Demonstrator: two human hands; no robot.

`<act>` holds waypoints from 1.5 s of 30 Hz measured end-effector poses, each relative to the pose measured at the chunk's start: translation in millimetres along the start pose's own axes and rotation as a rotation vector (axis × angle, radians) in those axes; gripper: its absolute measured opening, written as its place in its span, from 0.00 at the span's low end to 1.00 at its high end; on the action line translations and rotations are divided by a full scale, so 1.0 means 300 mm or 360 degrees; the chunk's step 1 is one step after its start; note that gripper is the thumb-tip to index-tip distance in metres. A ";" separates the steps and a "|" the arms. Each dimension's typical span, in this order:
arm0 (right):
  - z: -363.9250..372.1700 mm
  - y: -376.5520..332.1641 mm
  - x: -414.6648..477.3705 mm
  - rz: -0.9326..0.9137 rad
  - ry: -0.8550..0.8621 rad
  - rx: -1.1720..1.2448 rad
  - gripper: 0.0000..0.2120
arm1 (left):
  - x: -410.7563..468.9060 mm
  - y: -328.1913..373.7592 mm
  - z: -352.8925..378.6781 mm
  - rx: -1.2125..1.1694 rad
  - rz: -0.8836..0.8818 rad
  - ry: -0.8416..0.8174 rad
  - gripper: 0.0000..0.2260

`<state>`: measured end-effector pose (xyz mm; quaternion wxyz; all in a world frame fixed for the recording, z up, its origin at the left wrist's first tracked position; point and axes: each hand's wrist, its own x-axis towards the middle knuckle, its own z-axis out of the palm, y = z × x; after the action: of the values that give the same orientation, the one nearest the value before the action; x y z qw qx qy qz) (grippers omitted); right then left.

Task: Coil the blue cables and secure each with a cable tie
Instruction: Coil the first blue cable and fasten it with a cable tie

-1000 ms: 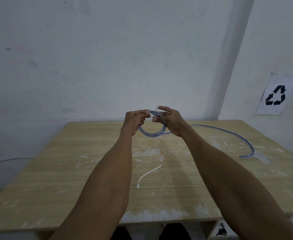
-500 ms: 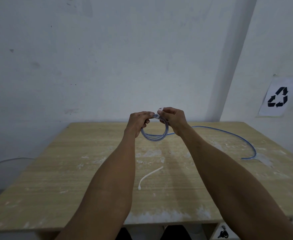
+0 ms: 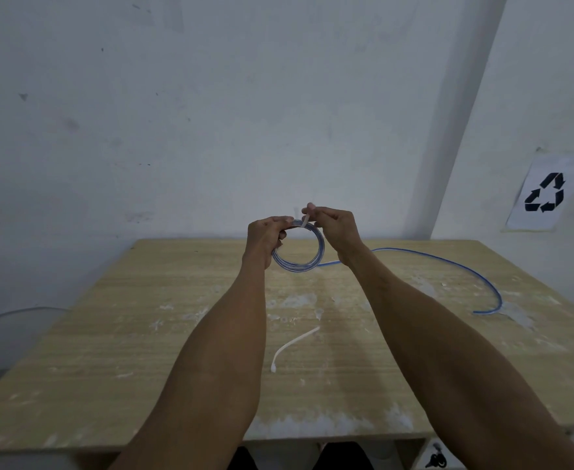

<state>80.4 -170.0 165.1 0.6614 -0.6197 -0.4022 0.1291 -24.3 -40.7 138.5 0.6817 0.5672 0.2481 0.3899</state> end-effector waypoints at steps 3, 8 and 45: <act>0.006 -0.003 -0.002 0.0025 -0.0047 -0.0037 0.14 | 0.006 0.007 -0.012 -0.0038 -0.0009 0.0030 0.05; -0.006 -0.012 0.001 0.0006 -0.0022 0.0004 0.10 | 0.005 0.010 -0.022 -0.0097 -0.0046 0.0034 0.08; 0.033 -0.066 0.007 0.0668 0.0059 -0.0014 0.11 | -0.017 0.028 -0.012 0.0078 -0.0032 -0.0171 0.11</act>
<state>68.5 -165.5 183.2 0.6246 -0.6952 -0.2525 0.2508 -32.0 -42.4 145.2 0.6838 0.6013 0.2264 0.3457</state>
